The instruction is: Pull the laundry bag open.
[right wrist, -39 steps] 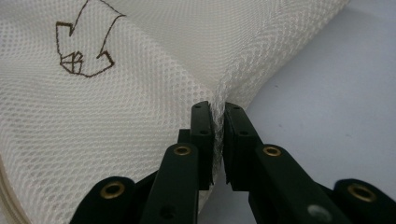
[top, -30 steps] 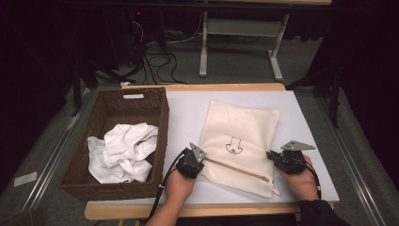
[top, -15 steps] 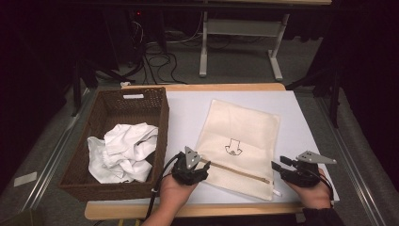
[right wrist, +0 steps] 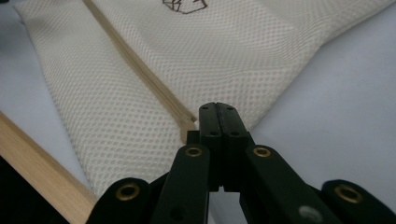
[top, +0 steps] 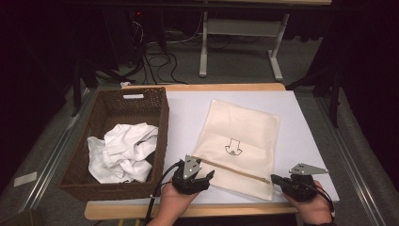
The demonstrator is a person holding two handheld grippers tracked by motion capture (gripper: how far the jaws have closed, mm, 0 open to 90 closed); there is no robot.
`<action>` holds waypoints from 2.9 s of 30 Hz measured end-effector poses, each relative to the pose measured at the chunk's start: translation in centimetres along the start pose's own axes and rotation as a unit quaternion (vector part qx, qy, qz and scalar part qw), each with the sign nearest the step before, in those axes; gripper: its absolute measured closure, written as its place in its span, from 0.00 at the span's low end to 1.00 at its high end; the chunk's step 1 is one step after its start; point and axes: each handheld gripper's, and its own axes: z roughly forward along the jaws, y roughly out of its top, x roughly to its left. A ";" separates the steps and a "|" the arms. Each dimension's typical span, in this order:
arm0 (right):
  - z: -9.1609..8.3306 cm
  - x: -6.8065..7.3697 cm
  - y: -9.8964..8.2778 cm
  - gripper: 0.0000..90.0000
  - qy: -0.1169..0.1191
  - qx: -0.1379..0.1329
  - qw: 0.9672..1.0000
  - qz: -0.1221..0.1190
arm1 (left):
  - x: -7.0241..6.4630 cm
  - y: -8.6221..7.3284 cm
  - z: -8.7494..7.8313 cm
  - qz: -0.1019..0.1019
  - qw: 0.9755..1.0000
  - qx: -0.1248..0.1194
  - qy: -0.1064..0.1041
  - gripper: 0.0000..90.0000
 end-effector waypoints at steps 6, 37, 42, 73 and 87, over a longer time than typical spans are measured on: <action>0.8 1.5 0.6 0.88 0.006 -0.014 1.000 -0.027 | -0.1 0.0 0.0 0.009 1.000 -0.002 -0.007 0.44; 1.3 0.1 -0.3 0.92 0.001 0.010 1.000 -0.006 | 0.1 0.1 0.1 -0.022 1.000 -0.002 -0.010 0.39; 0.7 0.6 0.0 0.93 0.007 -0.015 1.000 -0.017 | -0.3 0.2 0.1 -0.020 1.000 -0.005 -0.016 0.41; -0.9 3.1 1.5 0.94 0.017 -0.110 0.992 -0.058 | -6.5 1.9 5.3 0.019 0.994 -0.014 -0.110 0.58; -0.9 3.5 1.6 0.94 0.022 -0.118 0.991 -0.060 | -7.3 2.4 6.7 0.027 0.992 -0.017 -0.122 0.65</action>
